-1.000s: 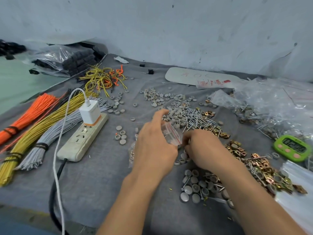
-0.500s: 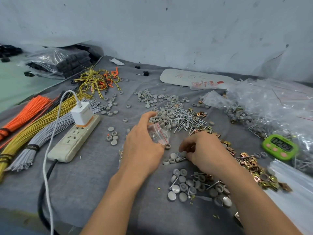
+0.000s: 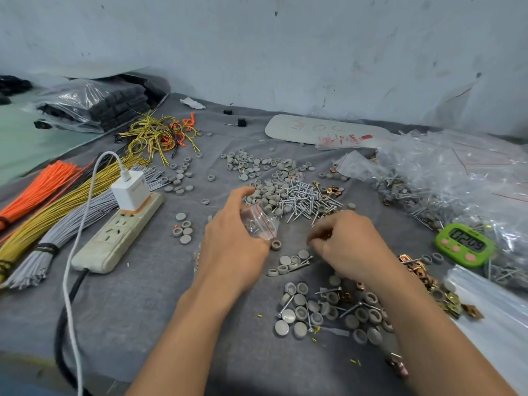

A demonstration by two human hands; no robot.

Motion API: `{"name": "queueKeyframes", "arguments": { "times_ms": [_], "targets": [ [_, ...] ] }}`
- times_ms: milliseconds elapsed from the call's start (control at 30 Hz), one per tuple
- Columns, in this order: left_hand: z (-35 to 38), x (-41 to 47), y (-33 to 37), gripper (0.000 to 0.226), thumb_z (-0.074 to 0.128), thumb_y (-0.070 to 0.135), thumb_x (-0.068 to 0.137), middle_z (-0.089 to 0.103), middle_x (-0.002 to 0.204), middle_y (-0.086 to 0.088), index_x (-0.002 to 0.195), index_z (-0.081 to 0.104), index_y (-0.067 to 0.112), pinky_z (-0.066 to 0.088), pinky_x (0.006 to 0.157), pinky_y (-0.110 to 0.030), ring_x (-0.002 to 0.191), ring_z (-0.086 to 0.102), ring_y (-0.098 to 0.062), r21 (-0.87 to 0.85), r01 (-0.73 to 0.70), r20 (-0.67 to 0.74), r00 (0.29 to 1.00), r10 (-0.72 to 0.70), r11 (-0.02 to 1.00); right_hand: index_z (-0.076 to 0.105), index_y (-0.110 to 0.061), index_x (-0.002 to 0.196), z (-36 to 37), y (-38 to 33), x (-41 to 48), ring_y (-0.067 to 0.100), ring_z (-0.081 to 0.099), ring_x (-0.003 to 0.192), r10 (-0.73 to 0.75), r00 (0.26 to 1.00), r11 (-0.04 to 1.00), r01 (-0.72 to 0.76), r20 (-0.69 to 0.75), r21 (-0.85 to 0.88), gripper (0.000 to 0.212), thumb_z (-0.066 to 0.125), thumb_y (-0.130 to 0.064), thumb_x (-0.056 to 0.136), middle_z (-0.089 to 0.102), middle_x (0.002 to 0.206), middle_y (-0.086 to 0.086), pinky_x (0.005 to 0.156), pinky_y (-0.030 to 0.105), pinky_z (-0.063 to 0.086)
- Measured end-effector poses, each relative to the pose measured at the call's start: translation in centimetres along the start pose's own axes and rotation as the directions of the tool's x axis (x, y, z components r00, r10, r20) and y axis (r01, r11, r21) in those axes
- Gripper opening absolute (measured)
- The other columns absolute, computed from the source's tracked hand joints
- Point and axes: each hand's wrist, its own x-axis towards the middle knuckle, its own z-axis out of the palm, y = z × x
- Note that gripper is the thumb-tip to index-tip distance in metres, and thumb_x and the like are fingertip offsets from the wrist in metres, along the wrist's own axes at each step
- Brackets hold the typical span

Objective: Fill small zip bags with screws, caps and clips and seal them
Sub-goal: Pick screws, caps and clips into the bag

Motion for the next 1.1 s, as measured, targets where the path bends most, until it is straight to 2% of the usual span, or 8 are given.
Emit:
{"name": "queueKeyframes", "arguments": {
  "times_ms": [100,400,633,733,867,933,1000,1100],
  "targets": [
    [-0.1,0.0,0.0,0.073,0.076,0.019,0.077,0.064,0.117,0.015,0.129,0.043,0.057,0.041,0.081,-0.03,0.097,0.061,-0.014,0.001,-0.009,0.003,1.0,0.009,1.0,0.073,-0.029,0.077,0.6,-0.5,-0.9,0.011,0.069,0.079,-0.023,0.992,0.995,0.035,0.127,-0.093,0.014,0.071,-0.02,0.087,0.073,0.081,-0.01,0.076,0.031,0.06],
    [0.0,-0.2,-0.3,0.075,0.077,0.017,0.076,0.065,0.115,0.015,0.128,0.042,0.058,0.036,0.083,-0.025,0.096,0.051,-0.007,0.017,-0.021,0.008,1.0,0.021,1.0,0.063,-0.027,0.082,0.8,-1.3,-1.1,0.02,0.067,0.086,-0.042,0.977,0.972,0.088,0.21,-0.218,0.017,0.062,-0.011,0.087,0.069,0.092,-0.003,0.08,0.036,0.06],
    [0.2,-0.1,-0.6,0.076,0.078,0.018,0.076,0.062,0.112,0.017,0.128,0.04,0.059,0.035,0.084,-0.025,0.098,0.05,-0.007,0.02,-0.034,0.023,0.999,0.034,0.999,0.065,-0.021,0.099,1.0,-0.6,-1.4,0.027,0.065,0.085,-0.011,0.993,0.945,0.049,0.119,-0.323,0.008,0.061,-0.023,0.091,0.067,0.094,0.003,0.063,0.032,0.046],
    [0.3,0.0,-0.7,0.078,0.079,0.018,0.075,0.063,0.114,0.017,0.128,0.04,0.06,0.035,0.084,-0.024,0.099,0.051,-0.006,0.029,-0.04,0.029,0.999,0.039,0.999,0.065,-0.026,0.098,0.9,-0.7,-1.7,0.026,0.065,0.086,0.001,0.996,0.936,0.03,0.089,-0.352,0.009,0.059,-0.022,0.093,0.068,0.095,0.001,0.066,0.033,0.046],
    [0.4,0.1,-0.8,0.078,0.081,0.021,0.076,0.064,0.115,0.018,0.127,0.039,0.061,0.032,0.076,-0.014,0.097,0.05,-0.002,0.025,-0.054,0.049,0.997,0.052,0.998,0.061,-0.034,0.085,-0.1,-0.2,-1.8,0.016,0.062,0.07,0.035,0.99,0.983,-0.058,-0.135,-0.177,0.015,0.059,-0.025,0.096,0.069,0.085,-0.009,0.061,0.029,0.044],
    [0.4,0.0,-0.6,0.079,0.079,0.019,0.075,0.062,0.115,0.019,0.128,0.039,0.061,0.03,0.071,-0.005,0.093,0.047,0.007,0.04,-0.075,0.062,0.995,0.072,0.996,0.063,-0.034,0.078,-0.5,0.1,-2.1,0.003,0.062,0.059,-0.007,0.974,0.998,0.021,-0.226,0.059,0.019,0.065,-0.026,0.095,0.066,0.072,-0.017,0.054,0.018,0.043],
    [0.4,-0.2,-0.3,0.081,0.078,0.017,0.073,0.059,0.111,0.02,0.129,0.04,0.06,0.032,0.071,0.002,0.09,0.044,0.022,0.031,-0.11,0.074,0.991,0.108,0.993,0.067,-0.034,0.075,-0.6,-0.6,-2.6,-0.007,0.06,0.075,-0.124,0.962,0.97,0.17,-0.243,0.176,0.02,0.071,-0.021,0.09,0.066,0.072,-0.02,0.057,0.009,0.042],
    [0.4,-0.5,0.2,0.085,0.076,0.014,0.068,0.062,0.11,0.017,0.132,0.042,0.058,0.036,0.074,-0.007,0.091,0.053,0.009,0.009,-0.188,0.111,0.976,0.186,0.982,0.071,-0.032,0.081,0.1,-2.4,-2.8,0.004,0.051,0.089,-0.351,0.901,0.931,0.366,-0.254,0.013,0.014,0.075,-0.02,0.087,0.063,0.08,-0.02,0.074,0.021,0.038]
  ]
}}
